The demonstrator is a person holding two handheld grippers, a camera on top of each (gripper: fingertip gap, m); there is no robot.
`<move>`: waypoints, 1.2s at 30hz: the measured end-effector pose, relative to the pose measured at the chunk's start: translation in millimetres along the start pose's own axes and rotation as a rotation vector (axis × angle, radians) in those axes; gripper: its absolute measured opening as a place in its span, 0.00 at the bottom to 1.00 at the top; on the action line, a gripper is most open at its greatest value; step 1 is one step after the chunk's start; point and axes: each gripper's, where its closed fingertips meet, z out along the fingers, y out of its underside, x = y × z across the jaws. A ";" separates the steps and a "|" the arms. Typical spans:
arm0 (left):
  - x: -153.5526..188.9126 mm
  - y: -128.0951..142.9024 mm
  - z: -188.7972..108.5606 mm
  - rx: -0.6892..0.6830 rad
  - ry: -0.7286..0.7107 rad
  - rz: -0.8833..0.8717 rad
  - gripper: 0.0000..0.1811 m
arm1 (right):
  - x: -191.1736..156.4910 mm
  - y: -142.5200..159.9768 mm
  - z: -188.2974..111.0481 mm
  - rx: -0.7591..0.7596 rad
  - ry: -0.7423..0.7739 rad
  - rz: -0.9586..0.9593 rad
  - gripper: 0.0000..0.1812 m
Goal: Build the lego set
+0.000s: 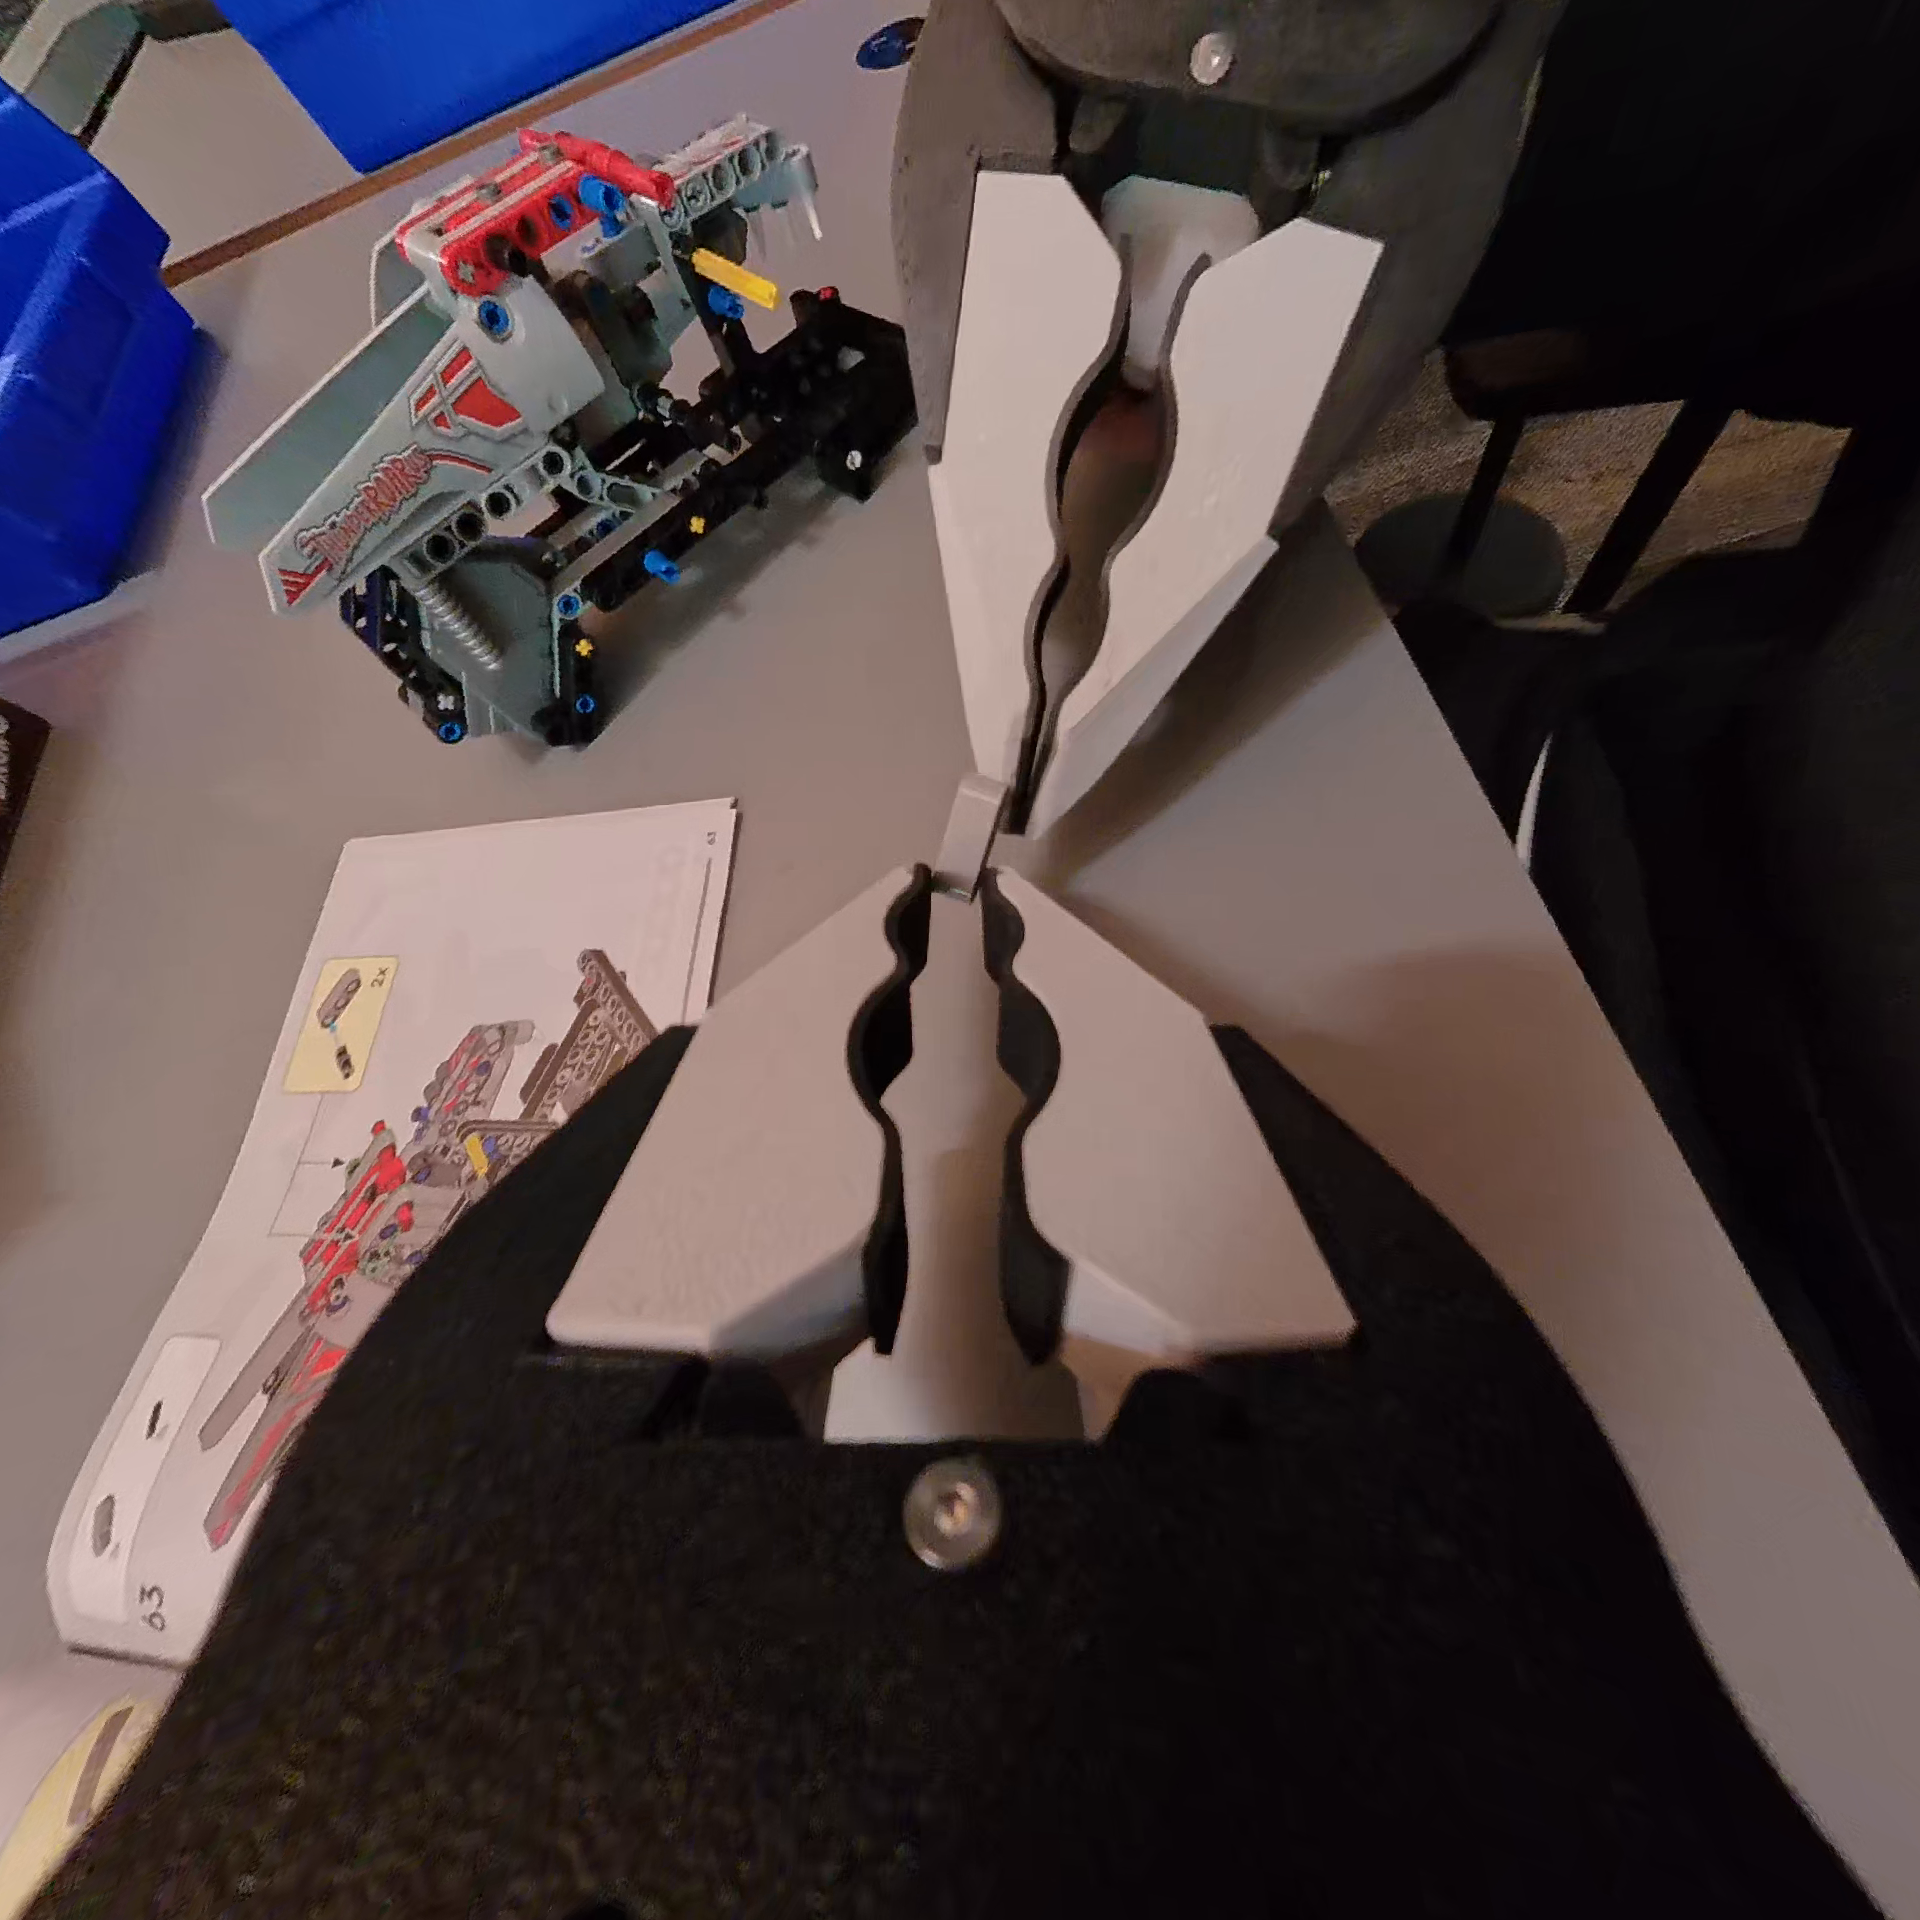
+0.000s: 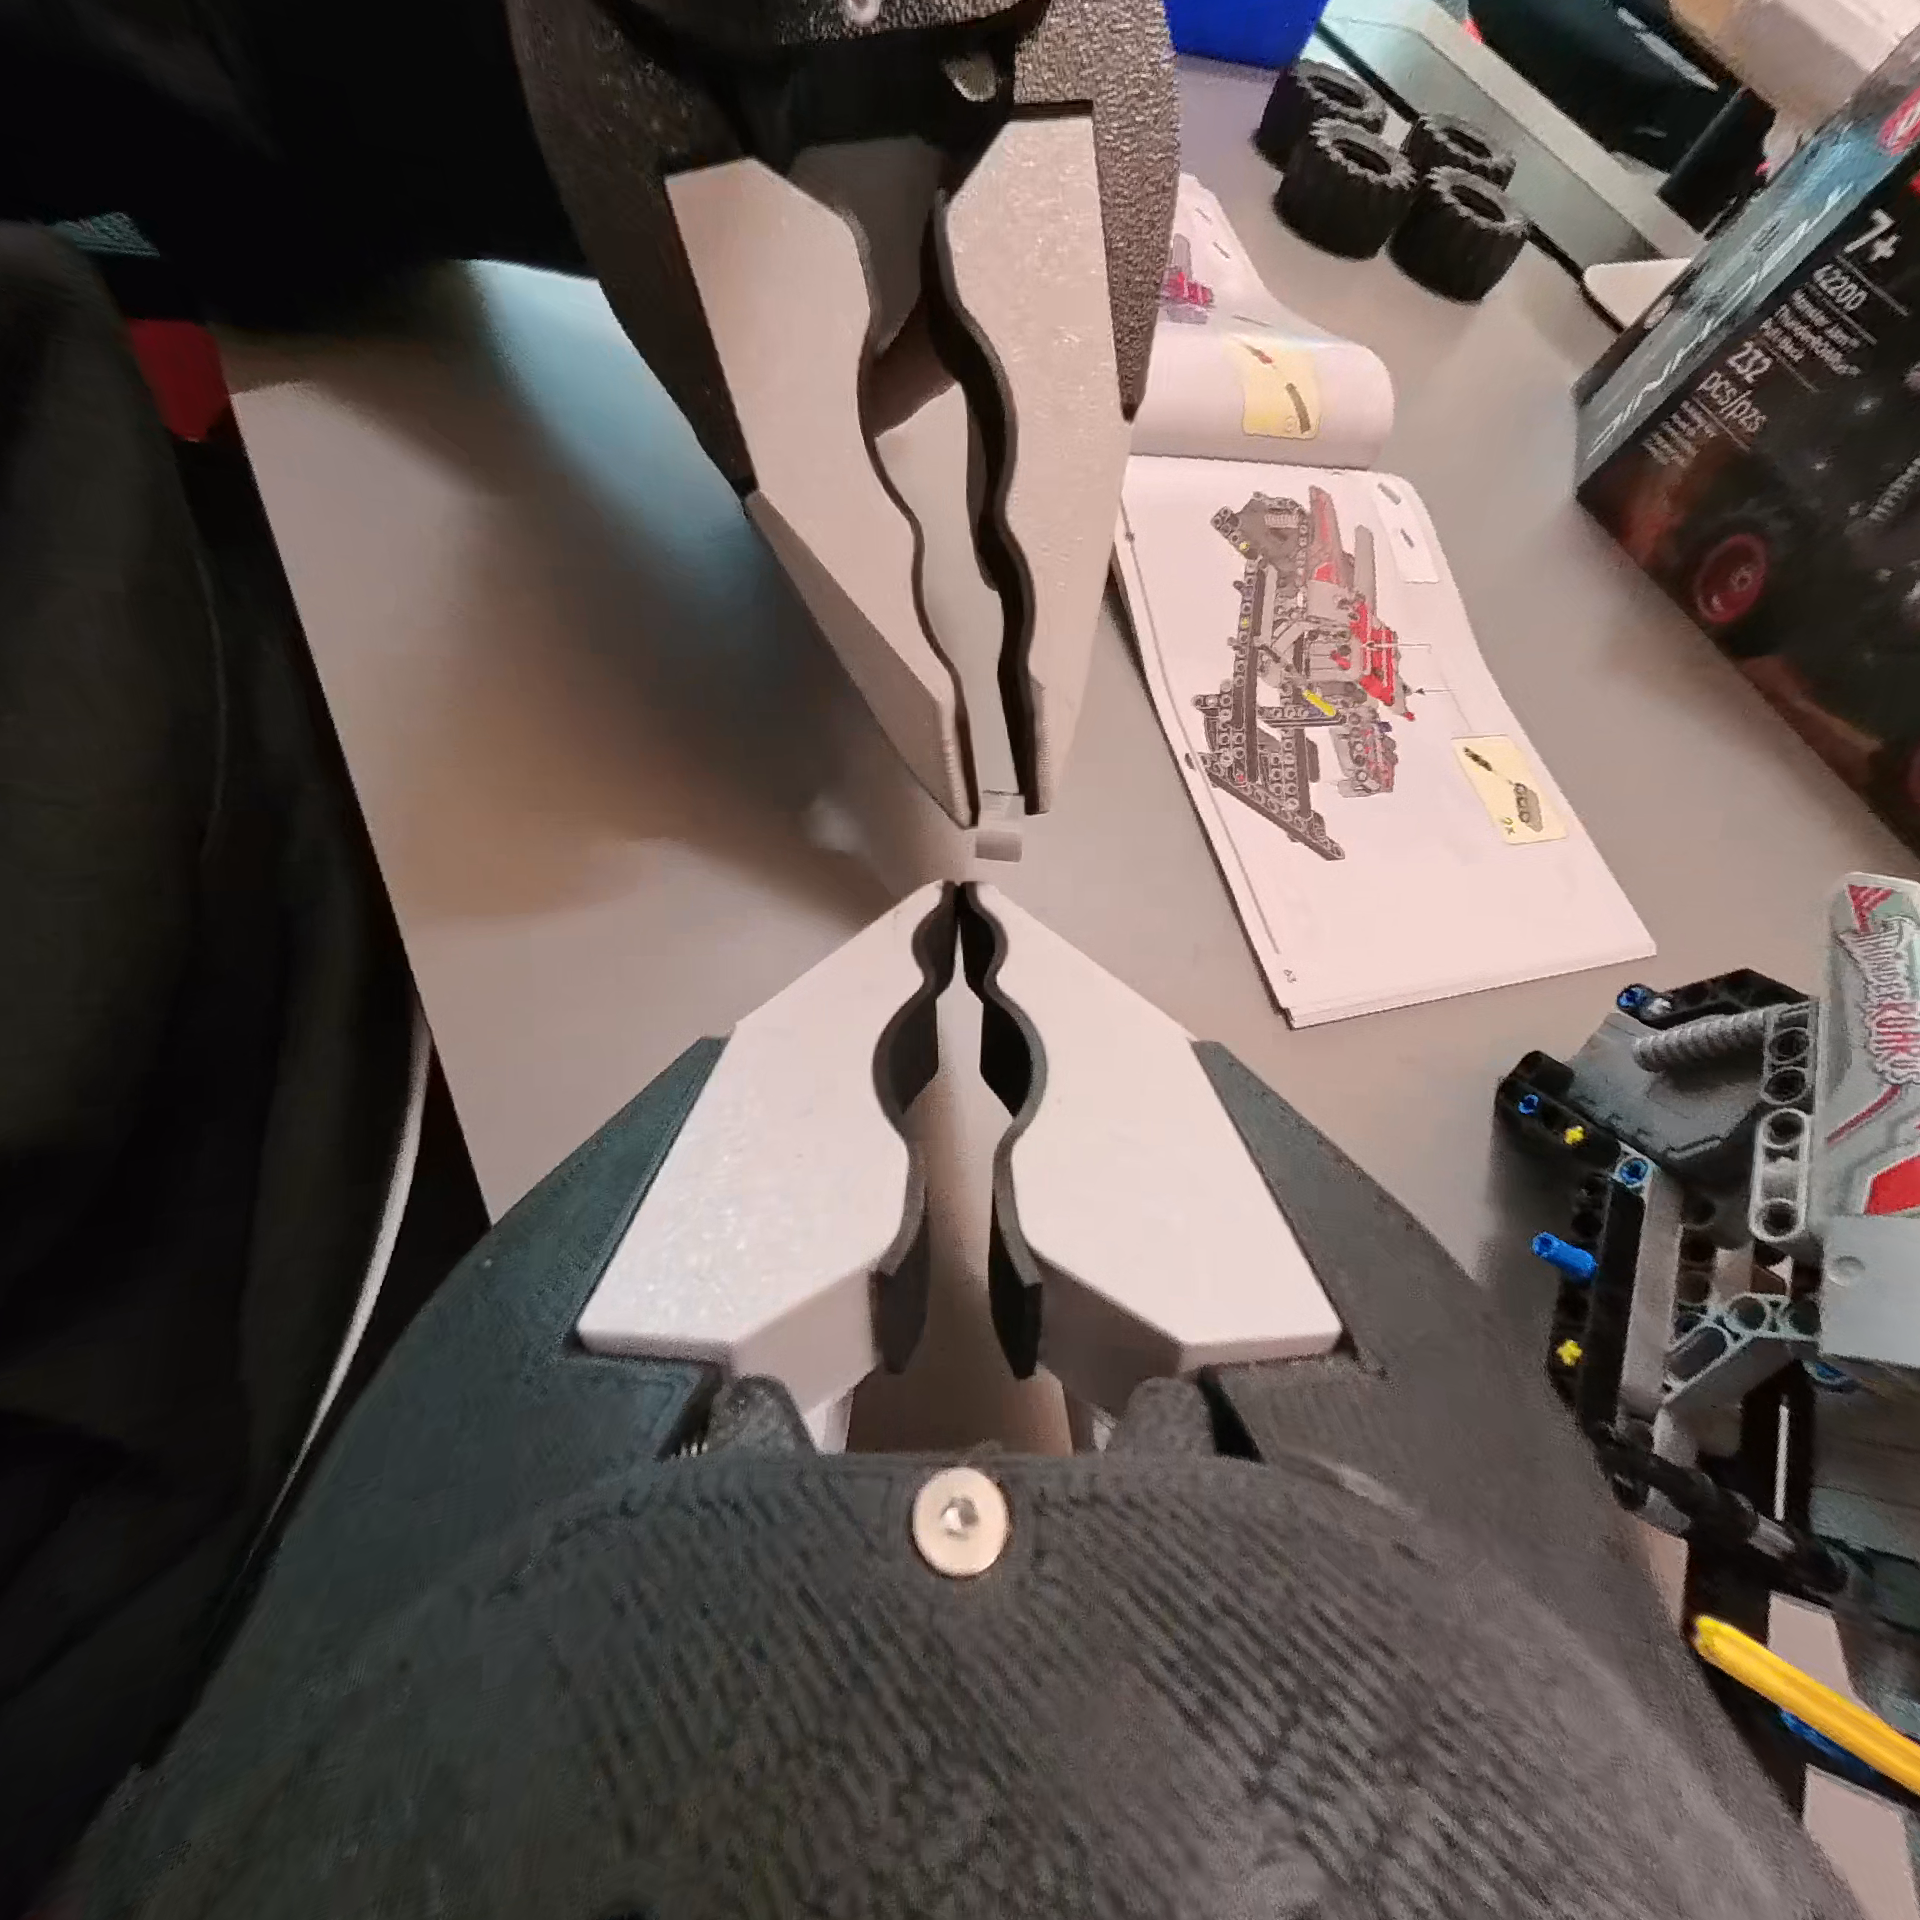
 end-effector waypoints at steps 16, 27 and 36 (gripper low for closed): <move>-23.6 -44.0 1.7 0.138 -0.102 0.024 0.03 | 25.5 -7.2 -27.4 0.074 0.095 0.114 0.01; -31.3 -67.4 19.3 0.003 -0.117 0.431 0.03 | 47.0 -21.9 -76.8 0.224 0.162 0.192 0.08; -30.4 -81.6 35.1 -0.056 -0.146 0.575 0.03 | 51.1 -14.8 -84.1 0.172 0.211 0.136 0.05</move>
